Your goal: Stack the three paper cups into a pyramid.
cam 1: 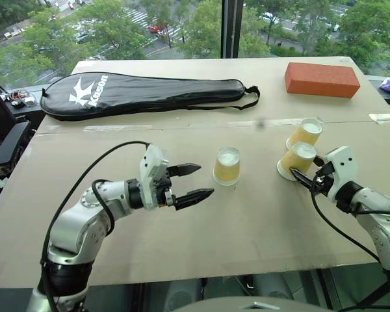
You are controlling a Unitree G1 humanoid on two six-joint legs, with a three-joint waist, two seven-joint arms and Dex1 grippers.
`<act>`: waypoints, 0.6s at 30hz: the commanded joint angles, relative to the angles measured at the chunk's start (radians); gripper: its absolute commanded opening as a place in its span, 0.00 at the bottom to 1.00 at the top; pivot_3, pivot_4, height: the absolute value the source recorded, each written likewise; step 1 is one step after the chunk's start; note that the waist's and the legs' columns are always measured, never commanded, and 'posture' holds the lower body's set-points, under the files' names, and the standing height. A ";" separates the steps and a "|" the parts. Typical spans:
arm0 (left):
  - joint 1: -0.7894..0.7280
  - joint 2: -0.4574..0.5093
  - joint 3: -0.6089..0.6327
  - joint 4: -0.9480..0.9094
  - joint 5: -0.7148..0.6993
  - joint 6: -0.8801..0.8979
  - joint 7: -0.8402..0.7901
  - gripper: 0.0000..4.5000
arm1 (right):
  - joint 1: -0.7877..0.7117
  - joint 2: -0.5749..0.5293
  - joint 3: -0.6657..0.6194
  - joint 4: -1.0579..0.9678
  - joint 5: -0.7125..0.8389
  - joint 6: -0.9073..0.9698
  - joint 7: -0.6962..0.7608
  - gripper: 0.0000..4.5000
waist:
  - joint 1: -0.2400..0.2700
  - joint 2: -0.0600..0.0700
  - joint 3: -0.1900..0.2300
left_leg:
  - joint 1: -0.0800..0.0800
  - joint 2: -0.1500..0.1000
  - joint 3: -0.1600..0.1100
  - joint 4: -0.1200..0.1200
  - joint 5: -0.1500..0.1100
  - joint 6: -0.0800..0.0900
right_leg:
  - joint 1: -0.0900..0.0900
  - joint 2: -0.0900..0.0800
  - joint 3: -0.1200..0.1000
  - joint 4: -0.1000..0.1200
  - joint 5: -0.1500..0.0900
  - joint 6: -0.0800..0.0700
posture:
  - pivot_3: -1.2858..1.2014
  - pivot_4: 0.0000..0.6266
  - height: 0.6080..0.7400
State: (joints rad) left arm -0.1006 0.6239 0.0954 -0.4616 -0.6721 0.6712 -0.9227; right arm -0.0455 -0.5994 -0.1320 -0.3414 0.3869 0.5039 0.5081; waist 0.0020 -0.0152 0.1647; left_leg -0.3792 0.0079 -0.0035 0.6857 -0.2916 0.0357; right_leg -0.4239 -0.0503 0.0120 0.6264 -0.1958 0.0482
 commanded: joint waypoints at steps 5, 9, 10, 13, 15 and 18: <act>0.084 0.005 0.081 -0.070 -0.032 -0.037 0.038 1.00 | 0.016 -0.041 -0.038 -0.093 0.086 -0.049 0.161 0.26 | -0.001 0.000 0.000 | 0.000 0.000 0.000 0.000 0.000 0.000 | 0.000 0.000 0.000 0.000 0.000 0.000 | 0.52 0.24 1.00; 0.174 0.018 0.132 -0.092 -0.052 -0.069 0.007 1.00 | -0.003 -0.033 0.011 -0.146 0.113 -0.036 0.199 0.26 | -0.009 0.000 0.000 | 0.000 0.002 0.000 -0.001 0.000 0.000 | 0.000 0.001 0.000 0.000 0.000 0.000 | 0.52 0.24 1.00; 0.204 0.024 0.145 -0.102 -0.058 -0.078 -0.009 1.00 | -0.018 -0.023 0.037 -0.139 0.100 -0.035 0.195 0.26 | -0.013 0.000 0.000 | 0.000 0.002 0.000 -0.001 0.000 0.000 | 0.000 0.001 0.000 0.000 0.000 0.000 | 0.52 0.24 1.00; 0.276 0.041 0.179 -0.127 -0.079 -0.089 -0.027 1.00 | -0.050 -0.002 0.123 -0.102 0.041 -0.055 0.196 0.26 | -0.015 0.000 0.000 | 0.001 0.002 0.000 -0.001 0.000 0.000 | 0.000 0.001 0.000 0.000 0.000 0.000 | 0.52 0.24 1.00; 0.312 0.052 0.204 -0.147 -0.101 -0.092 -0.040 1.00 | -0.064 -0.001 0.173 -0.073 0.004 -0.072 0.210 0.25 | -0.012 0.000 0.000 | 0.001 0.002 0.000 -0.001 0.000 0.000 | 0.000 0.001 0.000 0.000 0.000 0.000 | 0.52 0.24 1.00; 0.333 0.064 0.236 -0.167 -0.125 -0.095 -0.036 1.00 | -0.077 -0.002 0.193 -0.060 0.001 -0.073 0.232 0.25 | -0.006 0.000 0.000 | 0.001 0.002 0.000 -0.001 0.000 0.000 | 0.000 0.000 -0.001 0.000 0.000 0.000 | 0.52 0.24 1.00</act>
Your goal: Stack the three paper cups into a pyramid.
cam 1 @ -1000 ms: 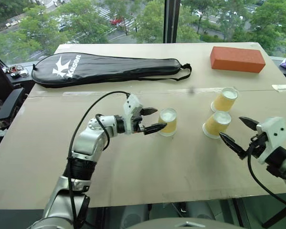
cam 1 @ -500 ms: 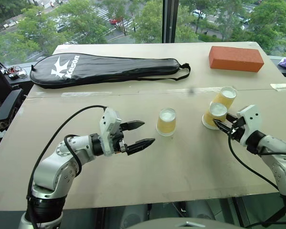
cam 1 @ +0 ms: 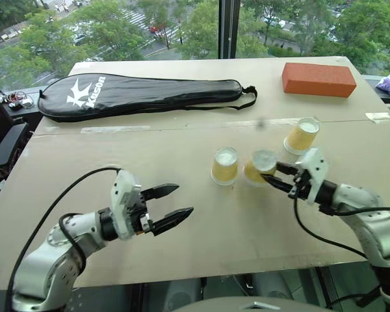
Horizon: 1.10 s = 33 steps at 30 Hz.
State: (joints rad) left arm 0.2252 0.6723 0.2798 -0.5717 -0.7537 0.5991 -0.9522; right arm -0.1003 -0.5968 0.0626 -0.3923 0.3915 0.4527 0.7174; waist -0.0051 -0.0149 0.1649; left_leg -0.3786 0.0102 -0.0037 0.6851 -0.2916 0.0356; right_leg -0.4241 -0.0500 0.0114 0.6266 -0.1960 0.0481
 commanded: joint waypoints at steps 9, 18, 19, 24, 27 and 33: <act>0.061 0.037 0.068 -0.095 -0.029 -0.057 -0.002 1.00 | -0.096 0.022 0.051 0.081 -0.067 -0.040 0.037 0.25 | -0.006 0.000 0.000 | 0.000 0.000 0.001 0.000 0.000 0.000 | 0.000 0.000 0.001 0.000 0.000 0.000 | 0.52 0.24 1.00; 0.065 0.040 0.058 -0.104 -0.023 -0.072 0.015 1.00 | -0.140 0.028 0.052 0.140 -0.075 -0.056 0.078 0.70 | -0.006 0.000 0.000 | 0.001 0.000 0.001 0.000 0.000 0.000 | 0.000 0.001 0.001 0.000 0.000 0.000 | 0.52 0.24 1.00; 0.062 0.040 0.056 -0.105 -0.024 -0.071 0.016 1.00 | -0.136 0.024 0.042 0.129 -0.073 -0.058 0.077 0.79 | -0.006 0.000 0.000 | 0.001 0.000 0.001 0.000 0.000 0.000 | 0.000 0.001 0.001 0.000 0.000 0.000 | 0.52 0.24 1.00; 0.040 0.049 0.044 -0.112 -0.031 -0.071 0.014 1.00 | -0.117 -0.009 -0.087 0.030 0.057 -0.012 0.106 0.99 | -0.003 0.001 0.001 | -0.001 0.000 0.000 0.000 0.000 0.000 | 0.000 0.000 0.000 0.000 0.000 -0.001 | 0.52 0.24 1.00; 0.006 0.049 0.027 -0.116 -0.042 -0.063 0.027 1.00 | -0.108 -0.054 -0.194 -0.024 0.152 0.023 0.131 0.99 | -0.001 0.001 0.001 | -0.001 0.000 0.000 0.000 0.000 0.000 | 0.000 0.000 0.001 -0.001 0.000 -0.001 | 0.52 0.24 1.00; -0.091 0.049 -0.024 -0.128 -0.074 -0.042 0.045 1.00 | -0.182 -0.058 -0.257 0.161 -0.005 -0.033 -0.071 0.99 | -0.006 0.000 0.000 | 0.000 -0.002 0.001 0.000 0.000 0.000 | 0.000 0.000 0.001 -0.001 0.000 0.000 | 0.52 0.24 1.00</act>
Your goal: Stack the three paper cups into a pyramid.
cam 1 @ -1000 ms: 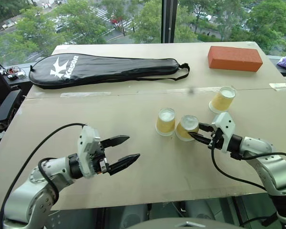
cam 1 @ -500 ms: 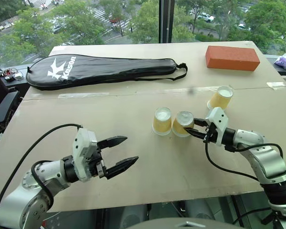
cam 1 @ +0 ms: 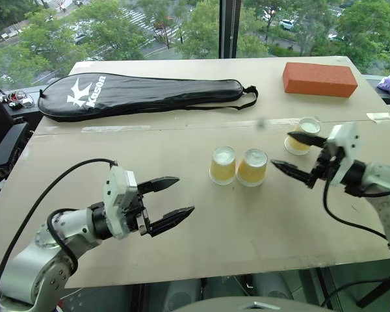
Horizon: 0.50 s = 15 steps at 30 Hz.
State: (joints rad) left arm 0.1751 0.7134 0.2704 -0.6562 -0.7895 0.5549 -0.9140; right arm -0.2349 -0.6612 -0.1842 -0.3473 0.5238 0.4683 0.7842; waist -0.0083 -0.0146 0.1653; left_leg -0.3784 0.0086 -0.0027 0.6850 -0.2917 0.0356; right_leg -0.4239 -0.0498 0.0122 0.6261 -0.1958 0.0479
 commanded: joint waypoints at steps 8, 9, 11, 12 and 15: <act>-0.153 0.022 -0.044 -0.069 -0.081 0.017 0.022 1.00 | -0.143 0.097 0.025 0.339 -0.255 -0.091 -0.276 0.99 | -0.005 0.001 0.000 | -0.001 0.000 0.001 -0.001 0.000 0.000 | -0.001 0.002 0.001 0.001 0.001 -0.001 | 0.52 0.24 1.00; -0.159 0.020 -0.046 -0.071 -0.086 0.020 0.029 1.00 | -0.150 0.104 0.028 0.347 -0.255 -0.090 -0.271 0.99 | -0.005 0.001 0.000 | -0.001 0.000 0.001 -0.001 0.000 0.000 | -0.002 0.002 0.002 0.001 0.001 -0.001 | 0.52 0.24 1.00; -0.166 0.019 -0.046 -0.073 -0.094 0.026 0.038 1.00 | -0.172 0.124 0.028 0.368 -0.252 -0.082 -0.278 0.99 | -0.004 0.001 0.000 | -0.001 0.000 0.001 -0.001 0.000 0.000 | -0.002 0.002 0.002 0.000 0.001 0.000 | 0.52 0.24 1.00; -0.167 0.018 -0.046 -0.074 -0.097 0.028 0.043 1.00 | -0.189 0.134 0.028 0.391 -0.258 -0.078 -0.295 0.99 | -0.005 0.001 0.000 | -0.001 0.000 0.001 -0.001 0.000 0.000 | -0.002 0.002 0.002 0.000 0.001 0.000 | 0.52 0.24 1.00; -0.164 0.018 -0.051 -0.077 -0.098 0.029 0.050 1.00 | -0.241 0.147 0.045 0.482 -0.309 -0.100 -0.340 0.99 | -0.006 0.001 0.001 | -0.001 0.000 0.002 -0.001 0.000 0.000 | -0.002 0.001 0.003 0.000 0.001 0.000 | 0.52 0.24 1.00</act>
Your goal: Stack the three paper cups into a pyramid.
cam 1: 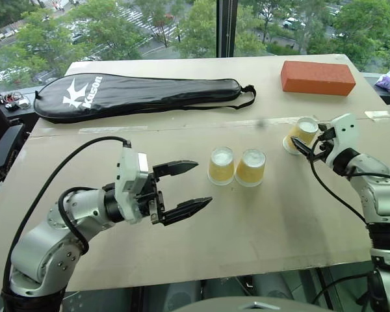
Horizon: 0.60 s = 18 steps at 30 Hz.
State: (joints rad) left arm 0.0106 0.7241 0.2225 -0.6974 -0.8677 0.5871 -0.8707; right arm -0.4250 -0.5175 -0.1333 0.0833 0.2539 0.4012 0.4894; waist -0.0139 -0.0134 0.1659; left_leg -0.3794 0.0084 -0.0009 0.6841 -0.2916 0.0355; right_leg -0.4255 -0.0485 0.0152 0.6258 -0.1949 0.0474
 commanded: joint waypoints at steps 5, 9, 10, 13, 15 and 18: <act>0.009 0.003 -0.004 -0.039 -0.022 -0.004 0.018 1.00 | -0.122 0.018 -0.014 0.183 -0.057 -0.072 -0.056 0.87 | 0.001 0.000 0.000 | 0.000 0.000 0.000 0.000 0.000 0.000 | 0.000 0.000 0.000 0.000 0.000 0.000 | 0.52 0.24 1.00; 0.033 0.000 0.005 -0.039 -0.017 -0.011 0.028 1.00 | -0.120 -0.001 -0.021 0.134 -0.010 -0.074 0.028 0.50 | 0.000 0.000 0.000 | 0.000 0.000 0.000 0.000 0.000 0.000 | 0.000 0.000 0.000 0.000 0.000 0.000 | 0.52 0.24 1.00; 0.042 -0.003 0.008 -0.039 -0.015 -0.014 0.032 1.00 | -0.118 -0.009 -0.028 0.102 0.017 -0.055 0.060 0.47 | 0.000 0.000 0.000 | 0.000 0.000 0.000 0.000 0.000 0.000 | 0.000 0.000 0.000 0.000 0.001 0.001 | 0.52 0.24 1.00; 0.080 -0.023 0.015 -0.034 0.038 -0.058 0.051 1.00 | -0.105 -0.047 -0.039 -0.056 0.137 0.023 0.189 0.47 | 0.000 0.003 0.002 | -0.001 0.000 0.000 0.000 0.000 0.000 | 0.000 0.000 0.000 0.000 0.001 0.001 | 0.52 0.24 1.00; 0.124 -0.074 0.018 -0.016 0.125 -0.156 0.073 1.00 | -0.119 -0.072 -0.043 -0.187 0.251 0.121 0.250 0.47 | 0.000 0.003 0.002 | 0.000 0.001 0.000 -0.001 0.000 0.000 | 0.000 0.000 0.000 0.000 0.001 0.002 | 0.52 0.24 1.00; 0.246 -0.066 0.045 0.029 0.132 -0.198 -0.027 1.00 | -0.186 -0.098 -0.004 -0.370 0.402 0.270 0.301 0.47 | -0.006 0.004 0.002 | 0.000 0.002 -0.001 -0.001 0.000 0.000 | -0.001 0.000 0.000 0.000 0.000 0.000 | 0.52 0.24 1.00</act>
State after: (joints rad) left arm 0.2209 0.6509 0.2289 -0.6776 -0.7365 0.4303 -0.8487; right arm -0.5545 -0.5966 -0.1381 -0.1571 0.5560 0.5967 0.7556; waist -0.0200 -0.0097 0.1681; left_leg -0.3793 0.0109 -0.0012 0.6822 -0.2917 0.0357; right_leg -0.4270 -0.0480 0.0153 0.6263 -0.1951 0.0471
